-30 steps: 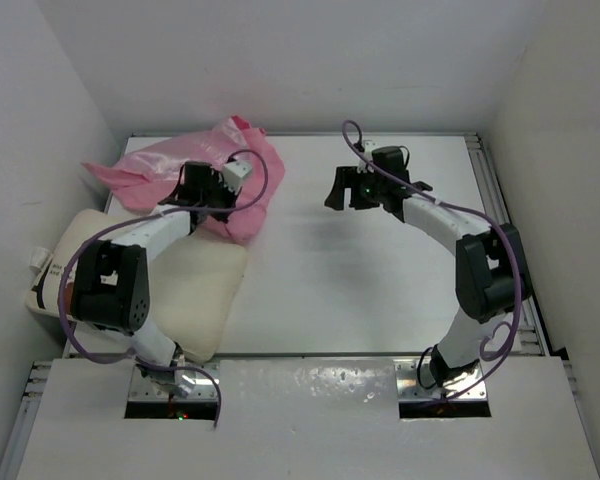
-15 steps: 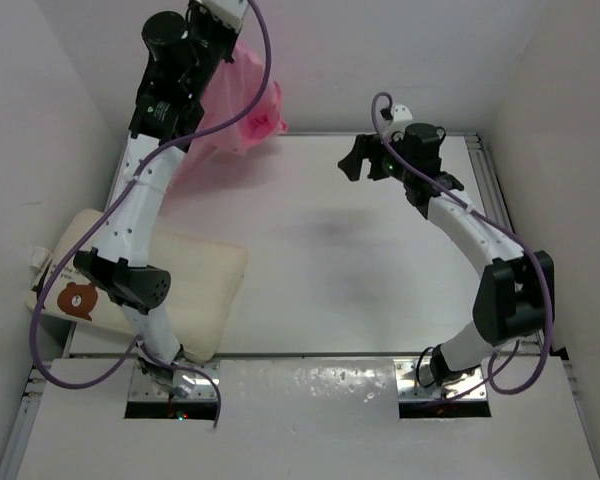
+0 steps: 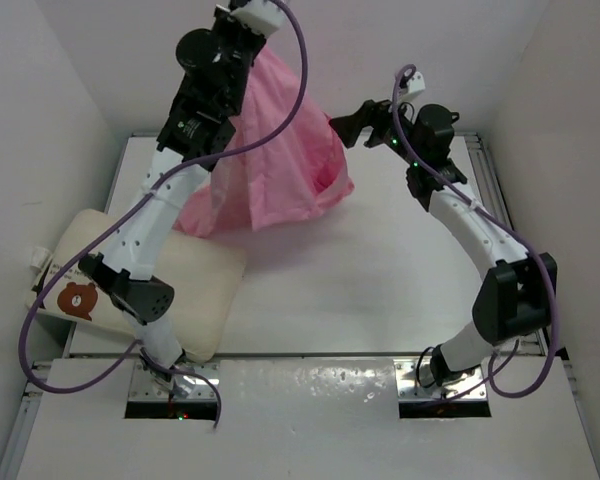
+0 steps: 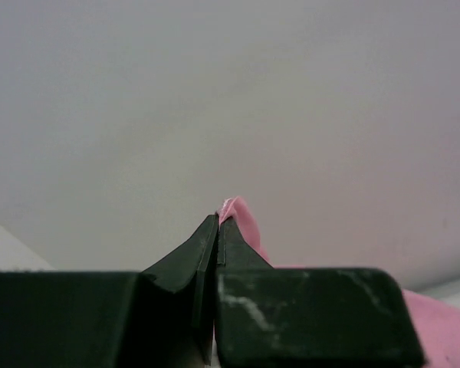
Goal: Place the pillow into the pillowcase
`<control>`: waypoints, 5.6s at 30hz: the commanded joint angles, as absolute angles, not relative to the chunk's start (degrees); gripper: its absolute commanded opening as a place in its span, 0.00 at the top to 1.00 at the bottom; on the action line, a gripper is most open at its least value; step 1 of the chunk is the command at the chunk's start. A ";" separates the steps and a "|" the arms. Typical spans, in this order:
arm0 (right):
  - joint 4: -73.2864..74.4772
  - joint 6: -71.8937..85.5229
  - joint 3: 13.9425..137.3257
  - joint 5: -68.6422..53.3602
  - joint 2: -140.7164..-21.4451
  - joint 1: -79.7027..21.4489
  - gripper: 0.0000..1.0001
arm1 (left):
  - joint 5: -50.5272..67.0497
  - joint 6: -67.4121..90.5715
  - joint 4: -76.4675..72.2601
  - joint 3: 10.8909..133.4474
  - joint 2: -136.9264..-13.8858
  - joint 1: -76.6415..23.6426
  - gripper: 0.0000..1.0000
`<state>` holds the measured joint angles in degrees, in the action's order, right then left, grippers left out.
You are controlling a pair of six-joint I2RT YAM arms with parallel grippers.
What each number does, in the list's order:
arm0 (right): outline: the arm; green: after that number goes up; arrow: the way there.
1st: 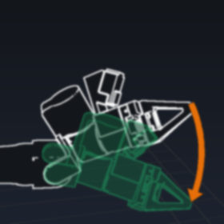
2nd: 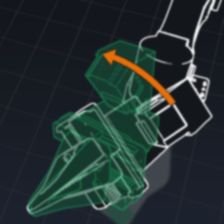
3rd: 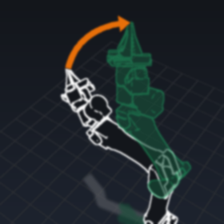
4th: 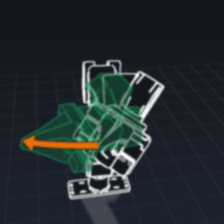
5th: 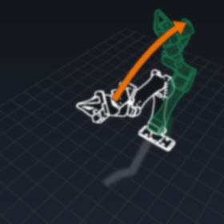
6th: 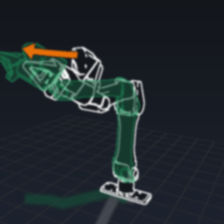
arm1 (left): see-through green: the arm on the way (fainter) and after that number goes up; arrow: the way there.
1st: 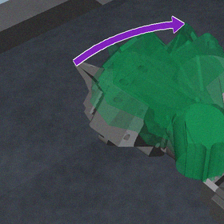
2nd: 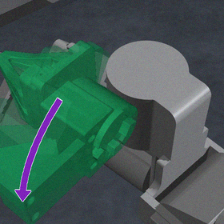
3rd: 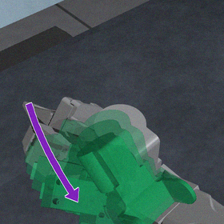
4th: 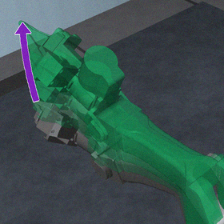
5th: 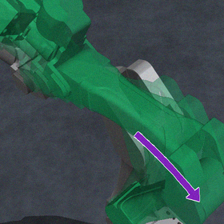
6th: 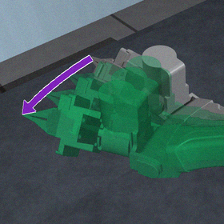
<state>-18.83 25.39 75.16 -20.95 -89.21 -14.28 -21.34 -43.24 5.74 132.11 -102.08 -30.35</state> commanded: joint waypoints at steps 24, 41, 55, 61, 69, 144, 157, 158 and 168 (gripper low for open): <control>-10.11 34.36 72.51 -26.90 -105.03 -16.09 1.00 | -26.10 -36.65 13.36 116.63 -96.15 -28.92 1.00; -2.10 24.62 87.71 -1.08 -93.11 -8.43 1.00 | -24.88 -38.58 11.16 107.40 -94.22 -26.98 1.00; -11.79 9.40 87.98 7.30 -78.39 -11.07 1.00 | -18.13 -34.02 16.67 113.13 -99.49 -26.63 0.68; -2.12 19.24 85.43 -5.95 -88.21 -13.27 1.00 | -12.31 -28.04 26.44 106.35 -99.14 -25.40 0.00; 3.25 25.13 84.82 -10.46 -96.94 -14.50 1.00 | 9.52 -45.62 41.87 97.06 -93.78 -15.04 0.00; -6.33 31.63 87.96 -25.32 -107.04 -19.78 1.00 | 4.21 -15.82 -3.25 99.32 -119.71 -23.29 0.72; 20.39 29.62 104.44 -7.51 -115.68 -10.64 0.01 | 7.20 -23.71 16.42 114.34 -117.07 -20.39 0.00; 19.26 29.79 98.85 -6.17 -113.84 -9.59 0.01 | 9.03 -27.99 20.26 115.04 -116.46 -20.56 0.00; 8.17 29.78 70.41 -10.54 -100.37 -8.88 0.43 | 16.79 -58.53 38.06 90.83 -103.11 -26.98 0.86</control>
<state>9.15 30.33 74.28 -11.55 -101.30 -6.48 13.91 -48.64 32.93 97.01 -107.50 -24.56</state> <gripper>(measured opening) 0.482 0.106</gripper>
